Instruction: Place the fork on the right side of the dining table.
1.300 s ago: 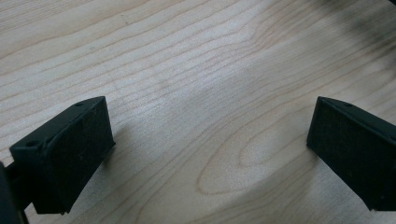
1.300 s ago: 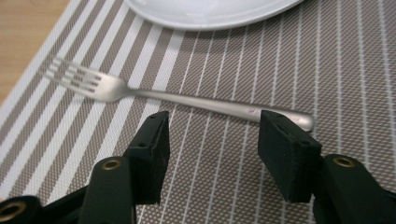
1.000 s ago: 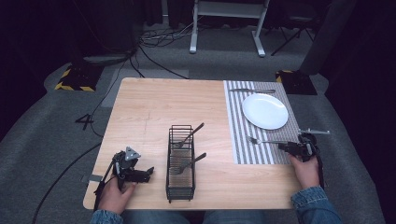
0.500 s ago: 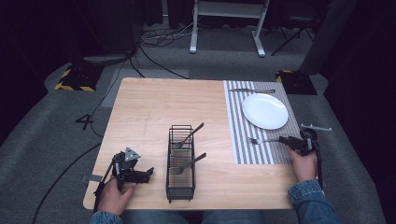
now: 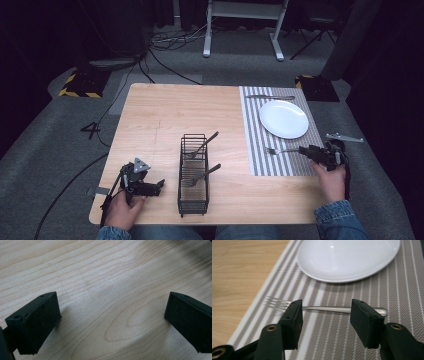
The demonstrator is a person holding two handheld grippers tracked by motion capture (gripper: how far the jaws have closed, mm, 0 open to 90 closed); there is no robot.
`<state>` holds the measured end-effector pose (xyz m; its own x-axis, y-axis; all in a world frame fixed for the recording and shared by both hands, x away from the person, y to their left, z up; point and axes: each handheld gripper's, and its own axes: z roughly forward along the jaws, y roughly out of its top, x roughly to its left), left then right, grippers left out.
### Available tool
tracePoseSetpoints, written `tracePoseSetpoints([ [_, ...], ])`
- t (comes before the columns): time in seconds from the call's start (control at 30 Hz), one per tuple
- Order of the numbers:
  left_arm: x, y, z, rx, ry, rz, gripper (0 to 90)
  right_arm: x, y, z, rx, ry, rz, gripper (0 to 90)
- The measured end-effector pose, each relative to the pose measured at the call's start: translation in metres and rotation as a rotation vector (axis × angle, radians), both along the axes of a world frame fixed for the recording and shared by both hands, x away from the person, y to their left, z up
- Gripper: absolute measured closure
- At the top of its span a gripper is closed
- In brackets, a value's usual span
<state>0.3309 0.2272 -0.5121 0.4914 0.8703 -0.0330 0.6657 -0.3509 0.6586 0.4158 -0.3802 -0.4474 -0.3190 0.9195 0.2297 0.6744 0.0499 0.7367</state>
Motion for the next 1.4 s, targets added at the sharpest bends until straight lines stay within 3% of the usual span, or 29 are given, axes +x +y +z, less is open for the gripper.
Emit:
tracePoseSetpoints([
  [0.17,0.000,0.000,0.000,0.000,0.000,0.000,0.3,-0.015,0.018,0.020,-0.028,-0.039,0.071,41.5],
  [0.63,0.000,0.000,0.000,0.000,0.000,0.000,0.3,-0.051,0.062,0.059,-0.027,-0.112,0.229,36.7],
  [0.87,0.000,0.000,0.000,0.000,0.000,0.000,0.3,-0.065,0.087,0.065,-0.012,-0.106,0.336,37.4],
  [1.03,0.000,0.000,0.000,0.000,0.000,0.000,0.4,-0.074,0.104,0.066,-0.062,-0.118,0.404,36.7],
  [1.1,0.000,0.000,0.000,0.000,0.000,0.000,0.4,-0.077,0.109,0.065,-0.051,-0.118,0.423,35.5],
  [1.27,0.000,0.000,0.000,0.000,0.000,0.000,0.3,-0.081,0.122,0.059,0.026,-0.142,0.514,16.4],
  [1.4,0.000,0.000,0.000,0.000,0.000,0.000,0.3,-0.083,0.131,0.054,0.045,-0.161,0.548,14.2],
])
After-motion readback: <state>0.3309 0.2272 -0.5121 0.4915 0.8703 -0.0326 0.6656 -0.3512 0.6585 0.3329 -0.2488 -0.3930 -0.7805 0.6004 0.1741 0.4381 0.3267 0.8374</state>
